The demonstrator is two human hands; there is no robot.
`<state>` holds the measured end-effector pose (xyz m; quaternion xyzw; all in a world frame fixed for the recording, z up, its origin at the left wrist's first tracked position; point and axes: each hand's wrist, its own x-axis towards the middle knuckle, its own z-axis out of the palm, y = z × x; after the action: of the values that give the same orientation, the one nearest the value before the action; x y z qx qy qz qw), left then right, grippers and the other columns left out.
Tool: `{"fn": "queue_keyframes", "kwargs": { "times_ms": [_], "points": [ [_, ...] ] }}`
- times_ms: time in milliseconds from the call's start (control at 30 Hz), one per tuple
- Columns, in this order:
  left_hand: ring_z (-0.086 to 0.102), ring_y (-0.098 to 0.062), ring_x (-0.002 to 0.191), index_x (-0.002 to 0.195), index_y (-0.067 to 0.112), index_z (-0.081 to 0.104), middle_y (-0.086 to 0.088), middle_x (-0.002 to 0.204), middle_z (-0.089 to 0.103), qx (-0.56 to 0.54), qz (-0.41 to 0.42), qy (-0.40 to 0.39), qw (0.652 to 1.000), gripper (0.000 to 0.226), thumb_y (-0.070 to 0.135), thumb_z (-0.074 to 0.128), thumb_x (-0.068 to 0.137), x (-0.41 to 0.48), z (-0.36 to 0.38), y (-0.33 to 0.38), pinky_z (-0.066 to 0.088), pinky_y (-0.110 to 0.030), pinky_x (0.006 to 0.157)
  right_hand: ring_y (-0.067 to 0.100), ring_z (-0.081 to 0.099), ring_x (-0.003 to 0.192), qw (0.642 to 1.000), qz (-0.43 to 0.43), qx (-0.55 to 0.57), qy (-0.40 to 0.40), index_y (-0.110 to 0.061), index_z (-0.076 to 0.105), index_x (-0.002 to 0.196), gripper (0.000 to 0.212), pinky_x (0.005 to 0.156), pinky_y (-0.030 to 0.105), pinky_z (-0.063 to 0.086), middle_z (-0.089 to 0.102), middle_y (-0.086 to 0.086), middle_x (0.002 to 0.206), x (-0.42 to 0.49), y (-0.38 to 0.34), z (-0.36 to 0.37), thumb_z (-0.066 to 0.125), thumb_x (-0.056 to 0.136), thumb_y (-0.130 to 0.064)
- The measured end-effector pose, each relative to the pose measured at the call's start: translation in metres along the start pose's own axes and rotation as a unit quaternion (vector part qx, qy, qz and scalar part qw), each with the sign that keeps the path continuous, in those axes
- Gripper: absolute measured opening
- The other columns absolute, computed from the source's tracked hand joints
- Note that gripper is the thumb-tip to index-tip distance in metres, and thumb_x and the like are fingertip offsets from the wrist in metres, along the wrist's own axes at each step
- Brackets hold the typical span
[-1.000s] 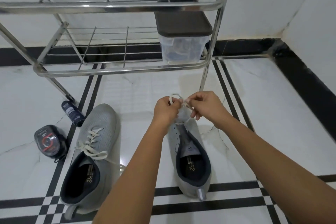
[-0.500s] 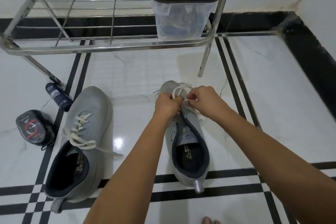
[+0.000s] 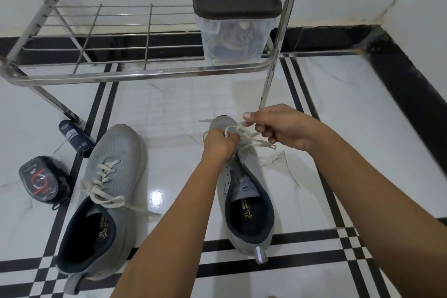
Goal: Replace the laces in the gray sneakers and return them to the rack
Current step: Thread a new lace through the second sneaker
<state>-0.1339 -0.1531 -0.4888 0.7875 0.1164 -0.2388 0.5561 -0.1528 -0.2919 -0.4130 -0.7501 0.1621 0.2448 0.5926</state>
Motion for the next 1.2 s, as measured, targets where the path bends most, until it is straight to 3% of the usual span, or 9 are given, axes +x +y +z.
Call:
{"fn": "queue_keyframes", "kwargs": {
  "times_ms": [133, 267, 400, 567, 700, 800, 967, 1067, 1200],
  "points": [
    [0.047, -0.014, 0.056, 0.069, 0.015, 0.054, -0.002, 0.064, 0.052, -0.005, 0.046, 0.020, 0.999, 0.024, 0.018, 0.052, 0.093, -0.009, -0.006, 0.010, 0.040, -0.024, 0.053, 0.009, 0.040, 0.053, 0.997, -0.028, -0.047, 0.047, -0.007, 0.070, 0.092, 0.016, 0.049, 0.021, 0.031, 0.056, -0.002, 0.059, -0.007, -0.017, 0.000, 0.067, 0.085, -0.021],
    [0.047, -0.016, 0.064, 0.080, 0.008, 0.059, -0.007, 0.074, 0.055, -0.029, 0.130, 0.027, 0.991, 0.021, 0.024, 0.054, 0.093, -0.025, -0.020, 0.040, 0.038, -0.028, 0.063, 0.009, 0.044, 0.058, 0.992, -0.061, -0.078, 0.079, -0.007, 0.068, 0.091, 0.017, 0.052, 0.021, 0.032, 0.062, -0.004, 0.062, -0.017, -0.043, 0.005, 0.065, 0.086, -0.024],
    [0.044, -0.011, 0.056, 0.078, 0.010, 0.057, -0.003, 0.069, 0.053, -0.077, 0.175, 0.014, 0.981, 0.020, 0.024, 0.056, 0.092, -0.047, -0.036, 0.071, 0.035, -0.022, 0.052, 0.010, 0.044, 0.064, 0.985, -0.119, -0.069, 0.109, -0.006, 0.070, 0.094, 0.022, 0.057, 0.022, 0.033, 0.059, -0.006, 0.063, -0.035, -0.073, 0.003, 0.064, 0.086, -0.026],
    [0.042, -0.009, 0.052, 0.086, 0.009, 0.060, 0.000, 0.073, 0.059, -0.137, 0.207, -0.006, 0.969, 0.019, 0.027, 0.058, 0.091, -0.073, -0.059, 0.108, 0.035, -0.019, 0.046, 0.008, 0.045, 0.057, 0.976, -0.179, -0.074, 0.100, -0.009, 0.071, 0.094, 0.021, 0.056, 0.020, 0.034, 0.054, -0.004, 0.057, -0.064, -0.107, 0.001, 0.062, 0.089, -0.027],
    [0.041, -0.008, 0.050, 0.082, 0.015, 0.064, 0.003, 0.072, 0.062, -0.149, 0.251, -0.012, 0.956, 0.020, 0.024, 0.052, 0.095, -0.090, -0.077, 0.132, 0.034, -0.017, 0.043, 0.002, 0.052, 0.055, 0.966, -0.223, -0.057, 0.114, -0.011, 0.072, 0.090, 0.020, 0.056, 0.011, 0.040, 0.061, -0.002, 0.060, -0.079, -0.129, 0.001, 0.060, 0.090, -0.027],
    [0.042, -0.008, 0.050, 0.088, 0.012, 0.067, 0.002, 0.072, 0.062, -0.118, 0.291, 0.000, 0.949, 0.022, 0.022, 0.049, 0.096, -0.096, -0.091, 0.154, 0.036, -0.016, 0.043, 0.010, 0.053, 0.060, 0.964, -0.235, -0.041, 0.120, -0.005, 0.070, 0.090, 0.021, 0.064, 0.020, 0.041, 0.061, -0.001, 0.061, -0.087, -0.148, 0.002, 0.060, 0.090, -0.023],
    [0.048, -0.010, 0.056, 0.096, 0.006, 0.062, -0.009, 0.077, 0.058, -0.096, 0.329, -0.023, 0.939, 0.011, 0.015, 0.061, 0.089, -0.102, -0.109, 0.186, 0.046, -0.023, 0.055, 0.012, 0.040, 0.044, 0.964, -0.232, -0.051, 0.124, -0.010, 0.062, 0.073, 0.021, 0.049, 0.026, 0.039, 0.047, -0.002, 0.050, -0.100, -0.187, 0.001, 0.060, 0.090, -0.022],
    [0.050, -0.009, 0.055, 0.092, 0.009, 0.064, -0.001, 0.067, 0.057, -0.080, 0.331, -0.054, 0.939, 0.006, 0.012, 0.062, 0.088, -0.105, -0.114, 0.193, 0.047, -0.025, 0.057, 0.011, 0.043, 0.046, 0.963, -0.237, -0.063, 0.113, -0.009, 0.068, 0.077, 0.021, 0.052, 0.026, 0.042, 0.051, -0.002, 0.052, -0.104, -0.196, -0.001, 0.058, 0.091, -0.021],
    [0.046, -0.012, 0.048, 0.079, 0.010, 0.062, 0.004, 0.055, 0.056, -0.129, 0.342, -0.039, 0.930, 0.019, 0.024, 0.058, 0.091, -0.109, -0.113, 0.205, 0.042, -0.022, 0.048, 0.014, 0.050, 0.051, 0.961, -0.254, 0.008, 0.107, -0.003, 0.067, 0.091, 0.024, 0.059, 0.028, 0.049, 0.058, 0.001, 0.062, -0.104, -0.198, 0.001, 0.054, 0.095, -0.022]
  ]
}}
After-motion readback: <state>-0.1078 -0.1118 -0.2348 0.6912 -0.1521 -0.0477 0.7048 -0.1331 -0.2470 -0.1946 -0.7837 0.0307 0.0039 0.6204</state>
